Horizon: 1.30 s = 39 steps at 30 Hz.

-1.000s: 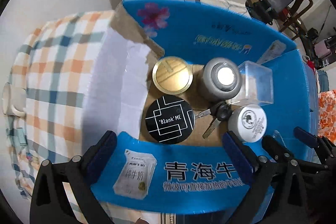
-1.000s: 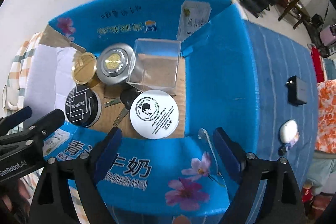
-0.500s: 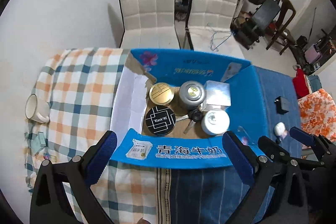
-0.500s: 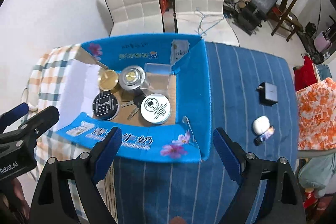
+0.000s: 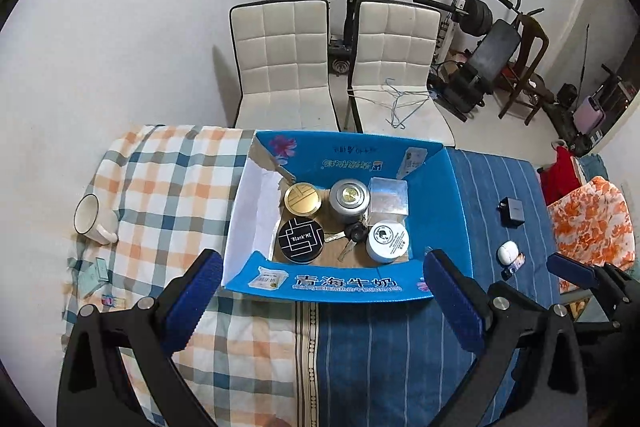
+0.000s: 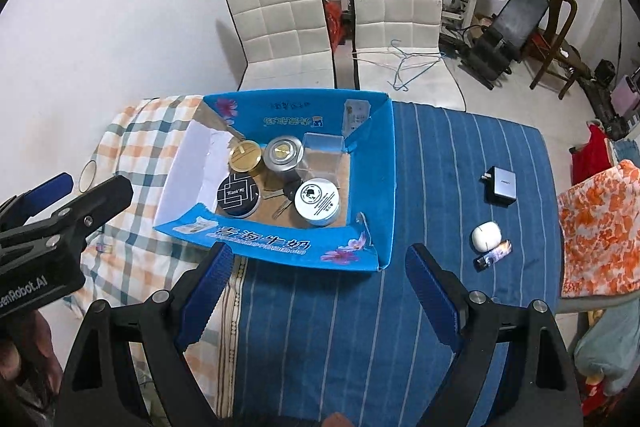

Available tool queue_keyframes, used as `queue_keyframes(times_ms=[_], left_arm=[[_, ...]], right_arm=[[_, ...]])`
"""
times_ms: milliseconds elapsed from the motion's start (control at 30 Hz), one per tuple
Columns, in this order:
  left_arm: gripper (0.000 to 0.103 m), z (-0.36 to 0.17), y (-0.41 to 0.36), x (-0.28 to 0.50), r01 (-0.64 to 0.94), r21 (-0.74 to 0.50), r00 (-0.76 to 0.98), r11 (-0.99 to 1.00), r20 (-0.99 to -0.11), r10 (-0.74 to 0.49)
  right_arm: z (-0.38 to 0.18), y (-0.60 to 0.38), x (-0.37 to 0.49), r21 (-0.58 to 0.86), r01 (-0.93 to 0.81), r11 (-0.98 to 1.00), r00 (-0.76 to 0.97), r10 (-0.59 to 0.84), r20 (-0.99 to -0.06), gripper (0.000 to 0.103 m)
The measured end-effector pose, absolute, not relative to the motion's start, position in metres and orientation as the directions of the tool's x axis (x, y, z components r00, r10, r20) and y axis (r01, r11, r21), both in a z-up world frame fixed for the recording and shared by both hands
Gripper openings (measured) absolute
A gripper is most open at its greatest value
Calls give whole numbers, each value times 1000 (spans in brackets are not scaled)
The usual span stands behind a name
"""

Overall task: Organize rigid objects
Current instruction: 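Withdraw both tools from the box back over the table, then grasp the white earbud case with the left tool while the right tool grasps the printed bottle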

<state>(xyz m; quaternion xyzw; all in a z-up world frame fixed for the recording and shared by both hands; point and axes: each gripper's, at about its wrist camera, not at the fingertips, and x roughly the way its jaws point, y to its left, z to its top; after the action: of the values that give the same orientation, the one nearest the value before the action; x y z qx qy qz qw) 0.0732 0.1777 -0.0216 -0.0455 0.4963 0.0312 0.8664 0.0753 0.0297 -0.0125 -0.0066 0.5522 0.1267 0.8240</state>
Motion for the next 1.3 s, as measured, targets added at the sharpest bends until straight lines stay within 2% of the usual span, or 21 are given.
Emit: queue_keyframes(times_ms=[333, 533, 700, 733, 800, 833, 967, 1100, 1300], left_arm=[[103, -32, 120, 82, -22, -67, 464, 998, -884, -49], [103, -50, 41, 109, 107, -88, 417, 990, -900, -125], [103, -87, -41, 144, 233, -52, 374, 971, -917, -139], [103, -95, -51, 148, 247, -49, 361, 968, -922, -139], [103, -117, -79, 163, 284, -54, 317, 957, -937, -147], [103, -128, -91, 169, 299, -55, 292, 953, -945, -146], [103, -178, -141, 193, 371, -56, 202, 927, -969, -140], [103, -228, -182, 201, 427, -68, 96, 902, -988, -120], [102, -284, -217, 206, 477, -61, -29, 877, -998, -54]], right_arm=[[-28, -40, 83, 150, -104, 983, 353, 178, -919, 90], [-54, -131, 95, 114, 71, 991, 334, 84, -939, 90], [-110, -221, 110, 85, 236, 968, 289, 13, -957, 90], [-130, -241, 114, 97, 272, 957, 256, 25, -966, 88], [-162, -273, 120, 128, 330, 935, 202, 62, -977, 78], [-180, -289, 123, 124, 358, 925, 170, 66, -983, 77], [-214, -325, 124, 119, 402, 908, 153, 62, -986, 75], [-234, -344, 126, 95, 402, 911, 151, 36, -988, 61], [-254, -368, 125, 105, 440, 892, 120, 57, -991, 60]])
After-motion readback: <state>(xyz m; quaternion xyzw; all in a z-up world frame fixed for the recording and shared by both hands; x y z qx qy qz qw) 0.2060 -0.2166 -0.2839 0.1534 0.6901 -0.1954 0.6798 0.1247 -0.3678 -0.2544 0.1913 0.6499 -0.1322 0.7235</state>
